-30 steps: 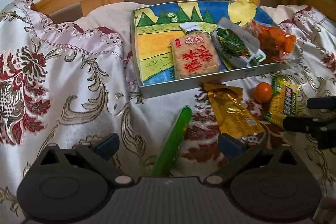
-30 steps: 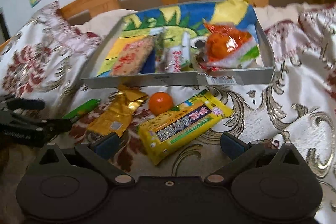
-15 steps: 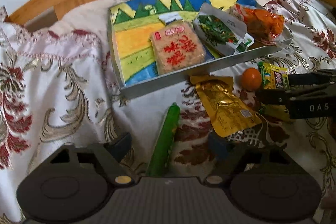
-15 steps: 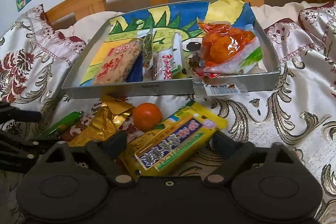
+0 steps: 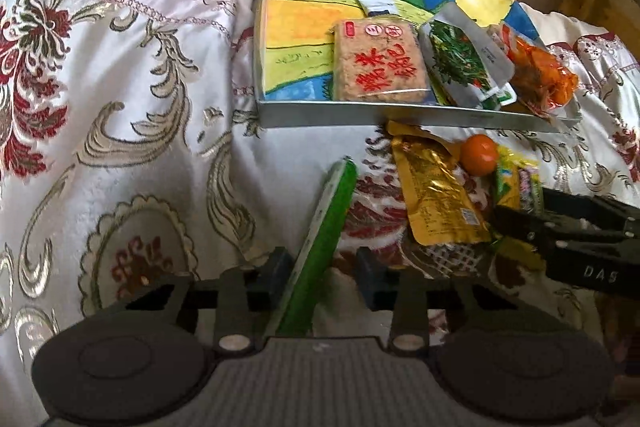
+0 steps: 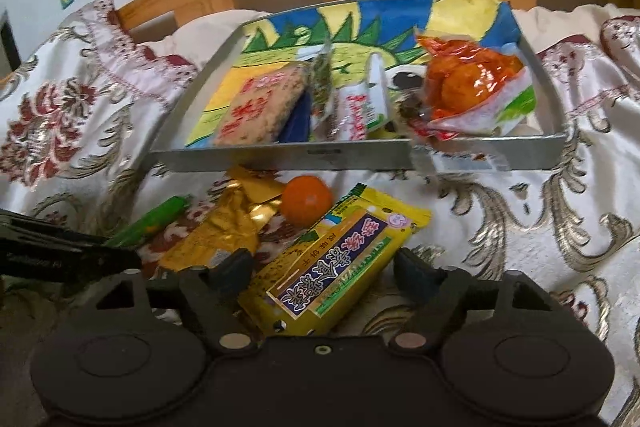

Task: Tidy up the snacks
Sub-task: 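Lower the left gripper onto the green stick snack while the right gripper lowers onto the yellow bar, then grasp the green stick snack with the left gripper while the right gripper grasps the yellow bar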

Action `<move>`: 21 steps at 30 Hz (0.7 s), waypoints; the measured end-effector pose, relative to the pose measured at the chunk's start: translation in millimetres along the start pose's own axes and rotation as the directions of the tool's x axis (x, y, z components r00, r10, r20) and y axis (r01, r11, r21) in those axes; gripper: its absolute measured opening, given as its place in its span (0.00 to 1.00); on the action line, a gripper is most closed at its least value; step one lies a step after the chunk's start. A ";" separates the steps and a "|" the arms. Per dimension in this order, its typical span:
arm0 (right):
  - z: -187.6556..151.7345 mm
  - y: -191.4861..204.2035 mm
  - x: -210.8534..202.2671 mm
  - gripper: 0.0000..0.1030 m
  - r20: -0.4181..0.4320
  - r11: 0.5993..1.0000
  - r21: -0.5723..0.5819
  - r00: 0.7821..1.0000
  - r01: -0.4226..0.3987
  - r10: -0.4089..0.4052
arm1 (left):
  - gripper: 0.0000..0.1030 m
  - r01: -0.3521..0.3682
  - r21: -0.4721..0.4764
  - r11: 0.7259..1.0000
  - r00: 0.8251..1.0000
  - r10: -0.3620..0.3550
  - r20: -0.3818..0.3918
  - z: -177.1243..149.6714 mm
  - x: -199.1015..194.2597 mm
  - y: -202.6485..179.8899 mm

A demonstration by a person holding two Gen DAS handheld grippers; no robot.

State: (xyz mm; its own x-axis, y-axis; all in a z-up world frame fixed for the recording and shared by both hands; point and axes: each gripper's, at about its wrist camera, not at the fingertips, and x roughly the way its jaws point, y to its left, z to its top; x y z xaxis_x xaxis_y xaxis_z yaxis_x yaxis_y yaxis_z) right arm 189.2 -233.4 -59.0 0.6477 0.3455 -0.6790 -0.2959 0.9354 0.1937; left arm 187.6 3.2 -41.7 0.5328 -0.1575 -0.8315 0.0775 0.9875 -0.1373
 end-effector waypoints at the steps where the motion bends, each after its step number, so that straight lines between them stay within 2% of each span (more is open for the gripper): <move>1: -0.6 0.7 -1.3 0.75 -0.004 1.000 -0.002 1.000 -0.010 0.010 | 0.37 0.014 -0.009 1.000 1.000 -0.014 -0.006 -1.4 -0.7 -0.5; 7: -5.5 8.4 -10.0 0.69 -0.023 0.997 -0.057 0.998 -0.056 0.055 | 0.37 0.072 -0.020 0.997 0.997 -0.072 -0.029 -7.7 -3.7 -11.5; 12: -9.5 15.7 -15.3 0.70 -0.034 0.991 -0.109 0.996 -0.080 0.077 | 0.37 0.061 -0.020 0.998 0.998 -0.061 -0.025 -7.9 -3.6 -12.6; 16: -8.2 15.7 -11.0 0.84 -0.023 0.994 -0.084 0.997 -0.070 0.068 | 0.41 0.037 -0.063 0.997 0.999 -0.039 -0.018 -5.1 -3.2 -4.7; 21: -8.1 22.6 1.7 0.92 -0.019 0.993 -0.107 0.999 -0.049 0.047 | 0.41 0.024 -0.094 0.995 1.000 -0.026 -0.015 -4.8 -2.0 0.7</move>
State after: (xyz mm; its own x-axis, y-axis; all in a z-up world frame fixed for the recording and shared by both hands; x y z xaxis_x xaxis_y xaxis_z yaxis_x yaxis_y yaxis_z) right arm 177.9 -212.3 -61.5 0.6197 0.3880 -0.6822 -0.4010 0.9037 0.1498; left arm 182.6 4.2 -42.7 0.5181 -0.1830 -0.8355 0.0110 0.9782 -0.2074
